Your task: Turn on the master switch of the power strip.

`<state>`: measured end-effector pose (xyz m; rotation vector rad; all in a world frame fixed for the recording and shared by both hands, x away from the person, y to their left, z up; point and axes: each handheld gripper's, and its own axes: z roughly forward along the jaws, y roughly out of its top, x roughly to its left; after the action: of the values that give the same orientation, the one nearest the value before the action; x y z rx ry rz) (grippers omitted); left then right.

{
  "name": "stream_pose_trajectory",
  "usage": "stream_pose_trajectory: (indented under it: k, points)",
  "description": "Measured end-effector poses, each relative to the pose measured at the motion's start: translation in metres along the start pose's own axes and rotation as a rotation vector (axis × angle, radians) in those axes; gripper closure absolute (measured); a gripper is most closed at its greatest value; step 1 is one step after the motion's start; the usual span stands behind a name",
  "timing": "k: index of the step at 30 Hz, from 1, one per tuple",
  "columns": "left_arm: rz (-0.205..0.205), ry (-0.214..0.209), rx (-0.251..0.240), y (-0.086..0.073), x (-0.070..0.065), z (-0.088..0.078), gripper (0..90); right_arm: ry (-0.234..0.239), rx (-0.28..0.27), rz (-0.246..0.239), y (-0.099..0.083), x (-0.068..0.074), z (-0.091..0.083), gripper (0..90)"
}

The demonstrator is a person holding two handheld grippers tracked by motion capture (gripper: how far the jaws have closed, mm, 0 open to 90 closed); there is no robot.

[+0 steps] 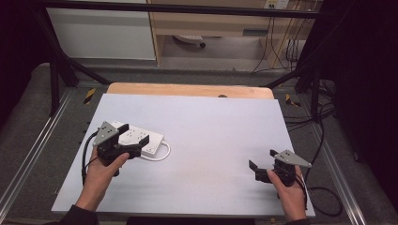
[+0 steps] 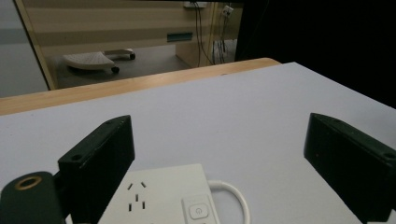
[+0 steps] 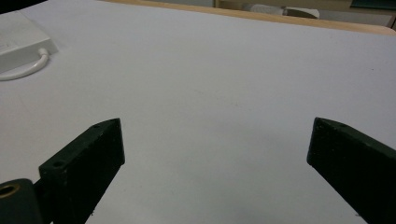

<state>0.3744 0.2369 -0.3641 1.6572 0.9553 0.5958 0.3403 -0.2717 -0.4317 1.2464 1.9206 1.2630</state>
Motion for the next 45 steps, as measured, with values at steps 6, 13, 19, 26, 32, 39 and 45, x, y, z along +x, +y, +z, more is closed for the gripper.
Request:
stream_pose_trajectory:
  k: [6,13,19,26,32,39,45]
  points:
    - [0.009,-0.009,0.012,0.001,-0.003,0.008,8.8,-0.003,-0.001,-0.002,0.000,-0.001,-0.001,4.4]
    - [0.012,-0.013,0.030,0.001,-0.004,0.014,9.5,0.000,0.001,0.002,0.000,-0.002,-0.001,4.4]
    - [0.008,-0.005,0.041,0.003,0.000,0.019,11.5,0.001,-0.004,0.009,0.000,-0.002,-0.001,4.3]
    - [0.011,-0.001,0.059,0.005,0.003,0.024,15.5,0.003,-0.005,0.009,0.000,-0.002,-0.002,4.3]
    - [0.005,-0.005,0.096,0.003,0.006,0.031,20.2,-0.002,-0.006,0.008,0.000,-0.003,-0.002,4.4]
    - [0.003,-0.008,0.116,0.002,0.006,0.034,23.1,-0.003,-0.008,0.011,0.000,-0.004,-0.002,4.4]
    - [0.004,-0.009,0.130,0.001,0.004,0.038,21.4,0.003,-0.005,0.012,0.000,-0.004,-0.002,4.1]
